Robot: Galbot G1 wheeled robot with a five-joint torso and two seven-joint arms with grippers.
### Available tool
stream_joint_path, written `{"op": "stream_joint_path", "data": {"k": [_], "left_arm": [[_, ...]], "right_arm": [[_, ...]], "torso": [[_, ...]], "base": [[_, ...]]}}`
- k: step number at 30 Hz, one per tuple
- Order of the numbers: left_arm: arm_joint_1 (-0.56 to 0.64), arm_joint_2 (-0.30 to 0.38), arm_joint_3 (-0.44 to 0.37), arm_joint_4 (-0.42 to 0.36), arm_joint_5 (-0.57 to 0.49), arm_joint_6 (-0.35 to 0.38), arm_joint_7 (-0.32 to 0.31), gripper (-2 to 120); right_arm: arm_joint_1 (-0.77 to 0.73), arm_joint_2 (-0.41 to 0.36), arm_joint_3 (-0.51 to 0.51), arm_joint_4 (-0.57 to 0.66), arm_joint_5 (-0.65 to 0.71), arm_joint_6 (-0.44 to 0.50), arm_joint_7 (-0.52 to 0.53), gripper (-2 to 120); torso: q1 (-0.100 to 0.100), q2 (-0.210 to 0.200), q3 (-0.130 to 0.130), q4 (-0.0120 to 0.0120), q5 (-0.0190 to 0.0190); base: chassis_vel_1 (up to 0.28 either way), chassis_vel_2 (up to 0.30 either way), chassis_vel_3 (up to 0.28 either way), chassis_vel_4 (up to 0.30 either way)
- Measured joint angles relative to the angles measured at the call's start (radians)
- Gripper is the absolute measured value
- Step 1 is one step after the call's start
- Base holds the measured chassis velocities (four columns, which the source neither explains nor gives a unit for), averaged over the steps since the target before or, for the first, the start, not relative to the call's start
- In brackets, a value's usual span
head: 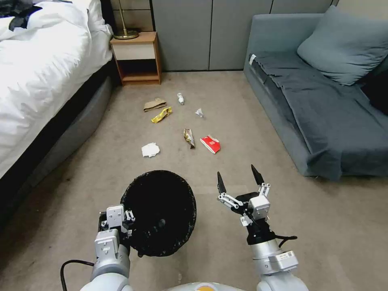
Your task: Pick up the trash bin, then pick up the garbage from the floor and place it into the trash bin.
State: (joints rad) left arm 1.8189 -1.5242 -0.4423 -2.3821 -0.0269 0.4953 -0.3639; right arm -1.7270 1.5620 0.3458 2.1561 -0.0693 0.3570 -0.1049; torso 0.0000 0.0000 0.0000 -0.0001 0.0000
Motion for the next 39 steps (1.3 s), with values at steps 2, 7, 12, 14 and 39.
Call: {"op": "stream_joint_path", "data": {"k": [2, 7, 12, 14, 39], "left_arm": [[0.0, -0.001, 0.001, 0.0, 0.001, 0.0, 0.0, 1], [0.0, -0.002, 0.004, 0.002, 0.005, -0.002, 0.0, 1], [0.001, -0.002, 0.005, 0.003, 0.008, -0.005, 0.0, 1], [0.001, -0.003, 0.005, 0.003, 0.008, -0.005, 0.0, 1], [0.008, 0.003, 0.007, -0.002, 0.013, -0.005, 0.0, 1]], "right_arm": [[-0.001, 0.001, 0.0, 0.0, 0.0, 0.0, -0.001, 100], [-0.001, 0.005, 0.001, 0.0, -0.001, 0.0, -0.005, 100], [-0.002, 0.007, 0.003, 0.0, -0.006, 0.0, -0.01, 100], [-0.002, 0.007, 0.005, 0.0, -0.006, 0.0, -0.014, 100], [-0.004, -0.001, 0.01, 0.004, -0.001, -0.001, -0.028, 100]], "torso": [[0.0, 0.0, 0.0, 0.0, 0.0], [0.0, 0.0, 0.0, 0.0001, 0.0], [0.0, 0.0, 0.0, 0.0002, 0.0], [0.0, 0.0, 0.0, 0.0001, 0.0], [0.0, 0.0, 0.0, 0.0001, -0.0002]], "base": [[0.0, 0.0, 0.0, 0.0], [0.0, 0.0, 0.0, 0.0], [0.0, 0.0, 0.0, 0.0], [0.0, 0.0, 0.0, 0.0], [-0.134, 0.136, 0.133, -0.134]]}}
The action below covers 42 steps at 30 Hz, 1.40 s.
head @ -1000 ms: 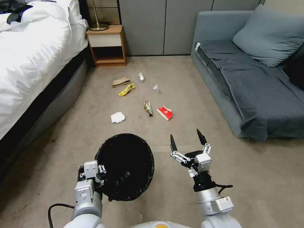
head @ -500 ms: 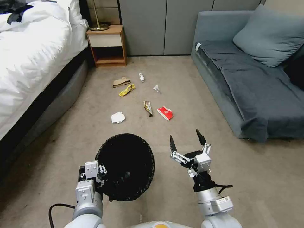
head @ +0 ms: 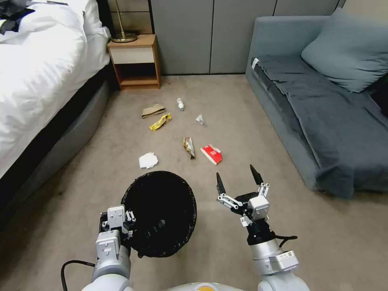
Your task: Pick up the trash bin, then pick up the garbage from the floor and place it into the trash bin.
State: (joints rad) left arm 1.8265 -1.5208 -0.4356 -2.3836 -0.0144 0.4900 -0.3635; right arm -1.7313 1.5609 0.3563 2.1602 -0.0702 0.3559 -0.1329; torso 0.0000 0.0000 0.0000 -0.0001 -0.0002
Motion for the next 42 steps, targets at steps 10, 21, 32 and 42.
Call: {"op": "stream_joint_path", "data": {"k": [10, 21, 32, 42], "left_arm": [[0.001, 0.001, 0.0, -0.003, 0.0, 0.0, 0.0, 1], [-0.001, 0.0, 0.0, -0.004, 0.001, -0.003, -0.001, 1], [-0.001, -0.002, 0.0, -0.003, 0.001, -0.005, -0.001, 1], [0.0, -0.002, 0.0, -0.002, 0.002, -0.005, -0.001, 1]], "right_arm": [[-0.001, -0.002, 0.003, 0.004, -0.002, 0.0, -0.004, 100], [0.0, 0.001, 0.003, 0.001, -0.005, 0.003, -0.008, 100], [0.0, 0.002, 0.004, 0.001, -0.006, 0.012, -0.02, 100], [0.0, 0.003, 0.005, 0.002, -0.007, 0.016, -0.024, 100]], "torso": [[0.0, 0.0, 0.0, 0.0, -0.0001], [0.0, 0.0, 0.0, 0.0001, 0.0004], [0.0, 0.0, 0.0, 0.0, 0.0], [0.0, 0.0, 0.0, 0.0001, 0.0003]], "base": [[-0.284, 0.272, 0.274, -0.277], [-0.271, 0.269, 0.267, -0.273], [-0.175, 0.195, 0.183, -0.181], [0.024, -0.025, -0.023, 0.02]]}}
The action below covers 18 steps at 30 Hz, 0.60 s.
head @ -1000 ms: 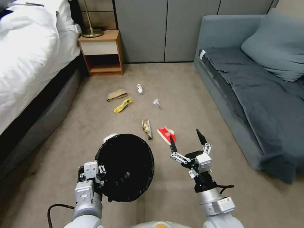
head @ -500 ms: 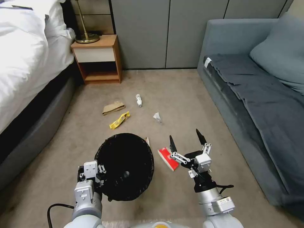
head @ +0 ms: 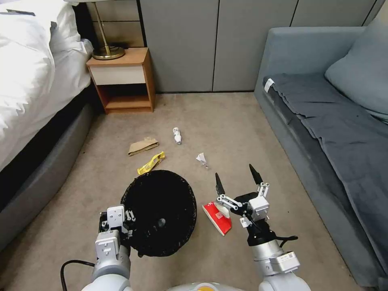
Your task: Pick up the trash bin, then pick up the garbage from the floor and place it into the trash bin.
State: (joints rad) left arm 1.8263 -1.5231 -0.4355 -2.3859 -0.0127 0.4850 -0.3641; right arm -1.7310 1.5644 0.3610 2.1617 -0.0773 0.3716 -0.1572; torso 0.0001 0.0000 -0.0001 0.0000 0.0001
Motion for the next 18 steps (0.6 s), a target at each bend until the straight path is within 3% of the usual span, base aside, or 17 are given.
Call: {"op": "stream_joint_path", "data": {"k": [18], "left_arm": [[-0.001, -0.006, 0.003, 0.005, 0.011, -0.008, 0.009, 1]], "right_arm": [[0.011, -0.001, 0.002, -0.003, 0.002, -0.005, 0.0, 100]], "torso": [[0.0, 0.0, 0.0, 0.0, -0.0001]], "base": [[0.0, 0.0, 0.0, 0.0]]}}
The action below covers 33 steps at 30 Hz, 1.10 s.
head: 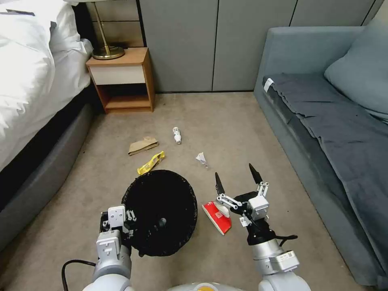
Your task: Pick up the trash bin, then pick up the garbage from the floor and place it into the trash bin.
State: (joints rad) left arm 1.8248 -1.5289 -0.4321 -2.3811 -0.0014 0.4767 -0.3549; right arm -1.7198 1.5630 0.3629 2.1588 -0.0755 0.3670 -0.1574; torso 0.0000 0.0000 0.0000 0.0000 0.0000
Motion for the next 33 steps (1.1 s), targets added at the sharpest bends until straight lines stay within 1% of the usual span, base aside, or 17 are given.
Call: {"op": "stream_joint_path", "data": {"k": [3, 6, 7, 10, 11, 14, 15, 18, 22, 25, 26, 28, 29, 31, 32, 33], "left_arm": [[0.0, -0.001, 0.001, 0.001, 0.002, 0.0, 0.0, 1], [0.004, 0.0, 0.002, 0.002, 0.007, -0.001, 0.001, 1], [0.004, 0.0, 0.002, 0.002, 0.007, -0.001, 0.001, 1], [0.008, 0.0, 0.004, 0.002, 0.011, -0.002, 0.003, 1], [0.008, 0.0, 0.004, 0.002, 0.011, -0.002, 0.003, 1], [0.011, -0.001, 0.006, 0.003, 0.018, -0.003, 0.003, 1], [0.011, -0.001, 0.006, 0.003, 0.018, -0.003, 0.003, 1], [0.011, -0.003, 0.01, 0.004, 0.025, -0.003, 0.003, 1], [0.014, -0.003, 0.01, 0.004, 0.028, -0.004, 0.003, 1], [0.019, -0.003, 0.01, 0.005, 0.032, -0.005, 0.003, 1], [0.019, -0.003, 0.01, 0.005, 0.032, -0.005, 0.003, 1], [0.022, -0.004, 0.01, 0.005, 0.037, -0.006, 0.003, 1], [0.022, -0.004, 0.01, 0.005, 0.037, -0.006, 0.003, 1], [0.025, -0.005, 0.011, 0.004, 0.044, -0.007, 0.003, 1], [0.025, -0.005, 0.011, 0.004, 0.044, -0.007, 0.003, 1], [0.027, -0.005, 0.011, 0.004, 0.047, -0.007, 0.003, 1]], "right_arm": [[0.008, -0.001, 0.001, 0.0, 0.004, -0.007, 0.002, 100], [0.067, -0.032, 0.018, 0.008, 0.03, -0.054, 0.008, 100], [0.067, -0.032, 0.018, 0.008, 0.03, -0.054, 0.008, 100], [0.167, -0.085, 0.053, 0.03, 0.088, -0.131, 0.014, 100], [0.167, -0.085, 0.053, 0.03, 0.088, -0.131, 0.014, 100], [0.226, -0.118, 0.068, 0.033, 0.131, -0.188, 0.034, 100], [0.226, -0.118, 0.068, 0.033, 0.131, -0.188, 0.034, 100], [0.254, -0.132, 0.057, 0.018, 0.158, -0.254, 0.085, 100], [0.266, -0.136, 0.045, 0.002, 0.173, -0.283, 0.108, 100], [0.293, -0.148, 0.021, -0.029, 0.224, -0.336, 0.134, 100], [0.293, -0.148, 0.021, -0.029, 0.224, -0.336, 0.134, 100], [0.322, -0.169, 0.001, -0.051, 0.297, -0.402, 0.152, 100], [0.322, -0.169, 0.001, -0.051, 0.297, -0.402, 0.152, 100], [0.352, -0.198, -0.018, -0.074, 0.386, -0.492, 0.17, 100], [0.352, -0.198, -0.018, -0.074, 0.386, -0.492, 0.17, 100], [0.369, -0.217, -0.028, -0.096, 0.419, -0.529, 0.173, 100]], "torso": [[0.0, 0.0, 0.0, 0.0, 0.0], [0.0, 0.0, 0.0, -0.0001, 0.0001], [0.0, 0.0, 0.0, -0.0001, 0.0001], [0.0, 0.0, 0.0, 0.0002, 0.0001], [0.0, 0.0, 0.0, 0.0002, 0.0001], [0.0, 0.0, 0.0, 0.0001, 0.0001], [0.0, 0.0, 0.0, 0.0001, 0.0001], [0.0, 0.0, 0.0, -0.0001, 0.0001], [0.0, 0.0, 0.0, 0.0, 0.0001], [0.0, 0.0, 0.0, 0.0, 0.0], [0.0, 0.0, 0.0, 0.0, 0.0], [0.0, 0.0, 0.0, 0.0, 0.0], [0.0, 0.0, 0.0, 0.0, 0.0], [0.0, 0.0, 0.0, 0.0001, 0.0], [0.0, 0.0, 0.0, 0.0001, 0.0], [0.0, 0.0, 0.0, 0.0001, -0.0002]], "base": [[0.0, 0.0, 0.0, 0.0], [0.0, 0.0, 0.0, 0.0], [0.0, 0.0, 0.0, 0.0], [0.0, 0.0, 0.0, 0.0], [0.0, 0.0, 0.0, 0.0], [0.0, 0.0, 0.0, 0.0], [0.0, 0.0, 0.0, 0.0], [0.0, 0.0, 0.0, 0.0], [0.0, 0.0, 0.0, 0.0], [0.0, 0.0, 0.0, 0.0], [0.0, 0.0, 0.0, 0.0], [0.0, 0.0, 0.0, 0.0], [0.0, 0.0, 0.0, 0.0], [0.0, 0.0, 0.0, 0.0], [0.0, 0.0, 0.0, 0.0], [0.0, 0.0, 0.0, 0.0]]}}
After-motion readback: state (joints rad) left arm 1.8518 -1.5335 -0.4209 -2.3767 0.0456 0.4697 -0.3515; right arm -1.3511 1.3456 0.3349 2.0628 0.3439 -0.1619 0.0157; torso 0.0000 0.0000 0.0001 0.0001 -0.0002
